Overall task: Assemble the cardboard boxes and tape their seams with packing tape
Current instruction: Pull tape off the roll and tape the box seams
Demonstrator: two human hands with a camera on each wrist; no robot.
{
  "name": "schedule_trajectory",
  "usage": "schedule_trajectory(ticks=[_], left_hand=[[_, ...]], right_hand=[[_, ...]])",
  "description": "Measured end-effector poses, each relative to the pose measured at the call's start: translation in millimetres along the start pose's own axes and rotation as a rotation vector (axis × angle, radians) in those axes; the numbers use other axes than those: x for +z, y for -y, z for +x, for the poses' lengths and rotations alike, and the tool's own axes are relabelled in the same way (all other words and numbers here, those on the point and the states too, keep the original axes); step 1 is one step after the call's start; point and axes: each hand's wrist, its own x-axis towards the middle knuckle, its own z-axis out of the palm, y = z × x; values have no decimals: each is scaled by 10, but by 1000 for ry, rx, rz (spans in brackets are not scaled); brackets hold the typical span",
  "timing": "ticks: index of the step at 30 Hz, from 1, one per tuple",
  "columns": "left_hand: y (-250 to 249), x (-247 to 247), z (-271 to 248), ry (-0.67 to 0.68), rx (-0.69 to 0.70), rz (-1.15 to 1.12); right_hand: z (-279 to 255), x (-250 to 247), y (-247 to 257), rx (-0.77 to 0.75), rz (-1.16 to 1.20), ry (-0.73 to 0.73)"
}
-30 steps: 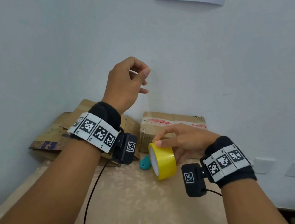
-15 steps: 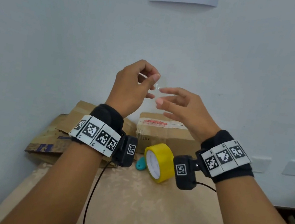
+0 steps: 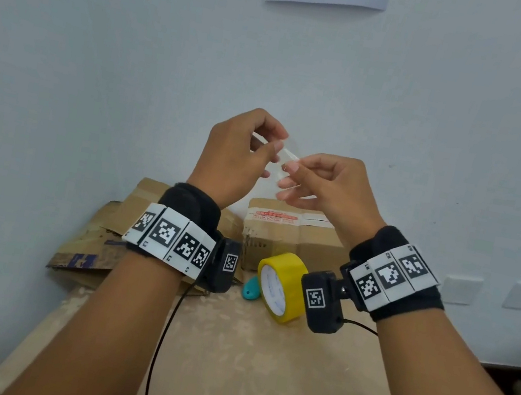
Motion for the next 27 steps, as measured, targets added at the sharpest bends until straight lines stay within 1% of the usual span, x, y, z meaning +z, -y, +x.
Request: schedule_trajectory(ticks=[2,4,7,8,9,10,12,14,15,17,21,23,27], left_hand=[[15,17,-1,17,12,87],[32,-2,11,12,-13,144],[65,-131,15,-31,-178,102],[95,-170,-2,2,-248,109],[139,-185,-34,74,-318,146],[204,-180,-80,181,-388,203],[363,-106,-190,444,-531,294],[484,15,-279,672,-660,305],[524,75,-315,748,-701,303],[570,178,-370,841,-722,329],[605,388,-446,981,-734,421],[616,480,-484,1012,-717,494],[631,573,-507,1010,-664,599]], right_hand=[[-5,-2,20,12,-11,-1],[-6,-19,31,23,-14,-17],[-12,-64,56,42,-3,-42],[-14,-80,67,50,6,-55],[-16,-92,76,57,15,-70],[-17,-96,89,62,23,-84],[-21,-97,110,68,32,-105],[-21,-99,114,73,30,-116],[-20,-99,111,76,28,-117],[-17,-91,106,82,24,-113],[-24,-110,114,96,34,-106],[-32,-121,121,100,39,-102],[-45,-132,130,96,40,-88]])
